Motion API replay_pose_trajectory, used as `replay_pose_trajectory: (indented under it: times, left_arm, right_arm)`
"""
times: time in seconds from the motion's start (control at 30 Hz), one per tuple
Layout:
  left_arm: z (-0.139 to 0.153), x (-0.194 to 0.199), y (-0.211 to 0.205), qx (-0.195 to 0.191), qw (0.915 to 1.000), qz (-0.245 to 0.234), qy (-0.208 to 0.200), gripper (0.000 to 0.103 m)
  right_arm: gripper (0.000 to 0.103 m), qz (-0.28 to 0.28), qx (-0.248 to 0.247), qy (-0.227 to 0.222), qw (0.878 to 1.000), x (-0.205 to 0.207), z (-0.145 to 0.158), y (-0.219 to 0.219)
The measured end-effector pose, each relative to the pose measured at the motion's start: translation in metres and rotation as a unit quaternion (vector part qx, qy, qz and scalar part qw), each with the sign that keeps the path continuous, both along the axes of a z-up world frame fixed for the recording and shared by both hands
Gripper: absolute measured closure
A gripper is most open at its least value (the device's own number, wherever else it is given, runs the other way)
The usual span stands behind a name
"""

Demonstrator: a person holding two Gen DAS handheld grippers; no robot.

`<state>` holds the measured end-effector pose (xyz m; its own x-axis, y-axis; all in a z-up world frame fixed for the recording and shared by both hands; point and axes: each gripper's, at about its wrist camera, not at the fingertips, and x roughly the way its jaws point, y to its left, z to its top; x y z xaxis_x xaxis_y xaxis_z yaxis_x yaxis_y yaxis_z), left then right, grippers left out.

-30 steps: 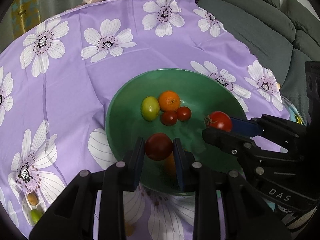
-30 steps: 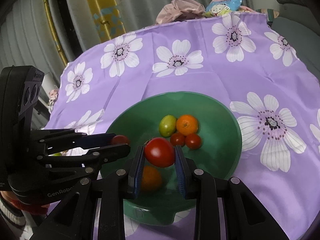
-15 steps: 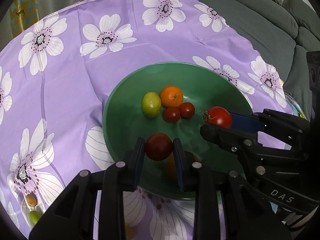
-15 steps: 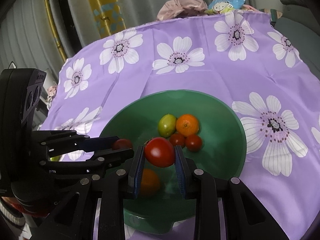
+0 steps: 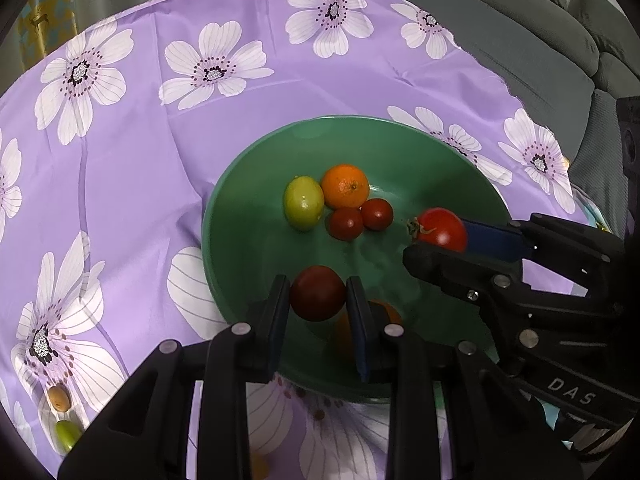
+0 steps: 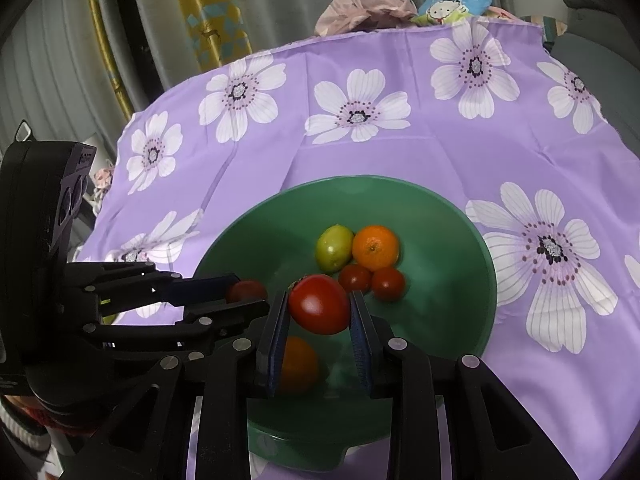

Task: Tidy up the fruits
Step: 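Lower the tomato into the green bowl and open the right tool, then withdraw the right tool from the bowl toward the small yellow fruit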

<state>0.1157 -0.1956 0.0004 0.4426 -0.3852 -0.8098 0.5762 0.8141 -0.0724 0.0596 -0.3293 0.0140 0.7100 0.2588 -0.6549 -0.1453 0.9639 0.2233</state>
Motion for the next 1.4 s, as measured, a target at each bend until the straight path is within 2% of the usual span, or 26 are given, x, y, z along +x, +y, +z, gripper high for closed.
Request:
replay_pose_trajectory:
  times: [0.77,0.9,1.07,1.13,1.27,1.4]
  left_arm:
    - [0.002,0.001,-0.001,0.005,1.0000,0.003,-0.003,0.074]
    - [0.007,-0.005,0.002,0.006,0.9999,0.008,-0.010,0.065]
    - [0.015,-0.019,0.011,-0.007,0.9997,0.013,-0.018,0.060]
    - [0.020,-0.026,0.017,-0.010,0.9995,0.018,-0.022,0.052]
    - [0.029,-0.038,0.038,-0.024,0.9988,0.037,-0.023,0.048]
    - [0.034,-0.047,0.071,-0.030,0.9963,0.077,-0.024,0.043]
  right_arm:
    - [0.072,-0.010,0.009,0.008,1.000,0.001,-0.006,0.000]
    - [0.072,-0.007,0.002,0.006,1.000,-0.003,0.000,0.000]
    - [0.071,-0.011,-0.001,0.000,1.000,-0.012,0.008,0.000]
    - [0.070,-0.012,-0.003,-0.003,1.000,-0.018,0.010,0.001]
    - [0.070,-0.012,-0.004,-0.007,1.000,-0.028,0.016,0.005]
    - [0.070,-0.008,-0.005,-0.009,1.000,-0.039,0.022,0.011]
